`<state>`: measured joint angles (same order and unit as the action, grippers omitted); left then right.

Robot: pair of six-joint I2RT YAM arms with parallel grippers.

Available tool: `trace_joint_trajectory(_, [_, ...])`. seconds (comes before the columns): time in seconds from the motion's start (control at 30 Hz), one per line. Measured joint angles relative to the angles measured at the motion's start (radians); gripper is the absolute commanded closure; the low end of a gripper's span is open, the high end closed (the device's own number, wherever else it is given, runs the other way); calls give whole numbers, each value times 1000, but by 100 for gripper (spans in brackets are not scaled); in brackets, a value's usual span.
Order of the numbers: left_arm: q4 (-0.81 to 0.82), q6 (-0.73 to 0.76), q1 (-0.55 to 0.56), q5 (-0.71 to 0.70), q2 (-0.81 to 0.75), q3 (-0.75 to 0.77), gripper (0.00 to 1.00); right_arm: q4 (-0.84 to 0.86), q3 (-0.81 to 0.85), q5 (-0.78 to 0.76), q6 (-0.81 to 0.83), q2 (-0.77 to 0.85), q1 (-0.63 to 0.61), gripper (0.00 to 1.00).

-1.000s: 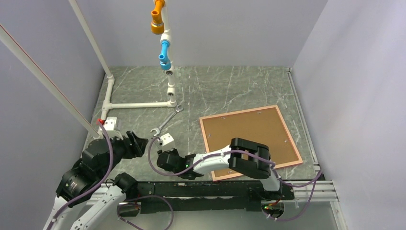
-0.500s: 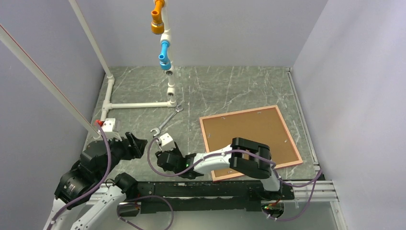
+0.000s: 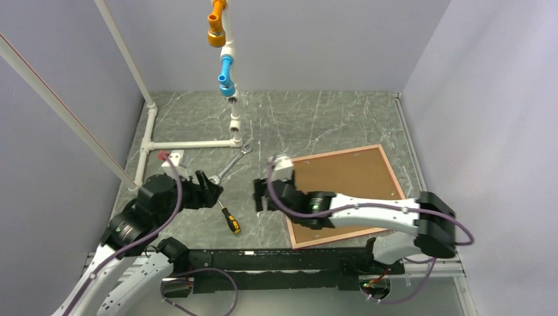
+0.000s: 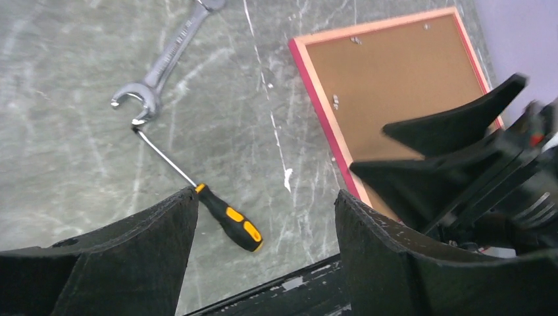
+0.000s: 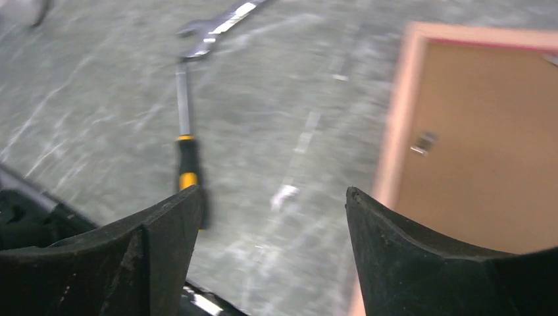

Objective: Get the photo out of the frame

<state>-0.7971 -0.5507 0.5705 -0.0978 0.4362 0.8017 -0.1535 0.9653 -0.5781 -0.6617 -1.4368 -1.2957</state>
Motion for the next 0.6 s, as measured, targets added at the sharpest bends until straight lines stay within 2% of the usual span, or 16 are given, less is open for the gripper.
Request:
trace_joint_trajectory(0.17, [124, -33, 0, 105, 148, -50, 22, -201, -180, 5, -142, 254, 196, 1])
trace_joint_trajectory(0.37, [290, -77, 0, 253, 338, -79, 23, -480, -278, -27, -314, 504, 463, 1])
trace_joint_trajectory(0.43, [340, -92, 0, 296, 393, -79, 22, -542, -289, -9, -337, 565, 587, 1])
trace_joint_trajectory(0.6, [444, -112, 21, 377, 481, -79, 24, -595, -318, 56, -341, 584, 888, 1])
